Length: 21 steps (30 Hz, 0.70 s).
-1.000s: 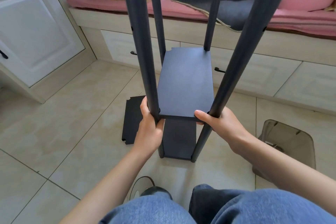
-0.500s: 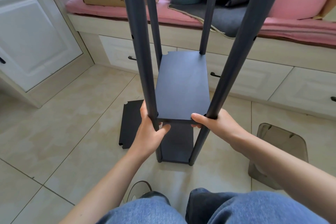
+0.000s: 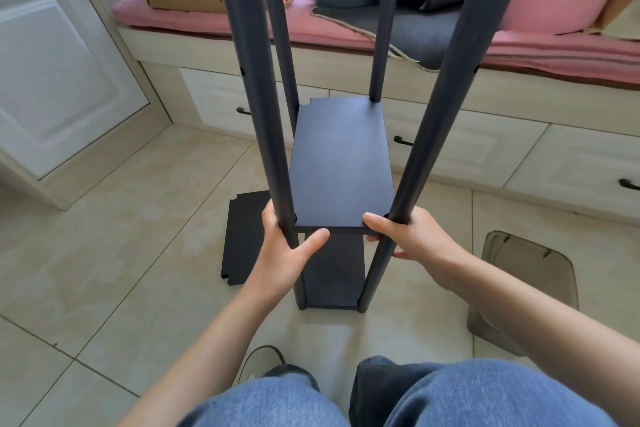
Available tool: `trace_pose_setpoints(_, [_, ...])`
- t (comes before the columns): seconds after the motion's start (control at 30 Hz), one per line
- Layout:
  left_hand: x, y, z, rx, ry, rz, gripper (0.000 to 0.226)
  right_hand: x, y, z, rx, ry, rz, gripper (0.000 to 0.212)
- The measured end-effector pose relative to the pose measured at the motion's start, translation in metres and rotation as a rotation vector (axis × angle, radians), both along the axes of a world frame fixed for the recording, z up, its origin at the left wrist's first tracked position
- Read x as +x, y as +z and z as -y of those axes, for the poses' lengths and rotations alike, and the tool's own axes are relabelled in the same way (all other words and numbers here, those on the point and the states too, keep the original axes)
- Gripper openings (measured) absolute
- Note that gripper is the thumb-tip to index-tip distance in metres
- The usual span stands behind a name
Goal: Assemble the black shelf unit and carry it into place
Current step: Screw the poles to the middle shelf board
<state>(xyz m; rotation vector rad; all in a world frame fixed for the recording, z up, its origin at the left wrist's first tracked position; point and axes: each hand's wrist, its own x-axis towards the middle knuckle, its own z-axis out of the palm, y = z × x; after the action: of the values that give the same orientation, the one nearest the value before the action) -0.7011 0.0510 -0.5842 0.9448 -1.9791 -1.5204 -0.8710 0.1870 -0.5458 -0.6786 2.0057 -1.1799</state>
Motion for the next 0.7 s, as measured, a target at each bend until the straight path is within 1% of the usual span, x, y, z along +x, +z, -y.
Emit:
trace_pose_setpoints(0.23, [-0.002,0.008,0.015,0.054,0.05,0.082,0.106,0.009,0.003,-0.001,-0.039,0.064,0.011,0.029])
trace_pose_setpoints(0.33, [-0.002,0.014,0.021,0.087,0.018,0.111,0.113,0.013,0.005,0.0,-0.058,0.063,0.019,0.028])
trace_pose_setpoints(0.4, [-0.002,0.016,0.017,0.1,0.053,0.116,0.118,0.016,0.006,0.001,-0.061,0.059,0.02,0.027])
trace_pose_setpoints(0.53, [-0.002,0.019,-0.013,0.122,0.275,0.083,0.117,0.022,0.01,0.005,-0.074,0.025,0.049,0.025])
trace_pose_setpoints(0.63, [0.003,0.024,-0.029,0.12,0.328,0.114,0.112,0.025,0.01,0.004,-0.067,0.04,0.112,0.03])
trace_pose_setpoints(0.7, [0.007,0.028,-0.031,0.141,0.316,0.125,0.099,0.027,0.011,0.003,-0.047,0.071,0.143,0.033])
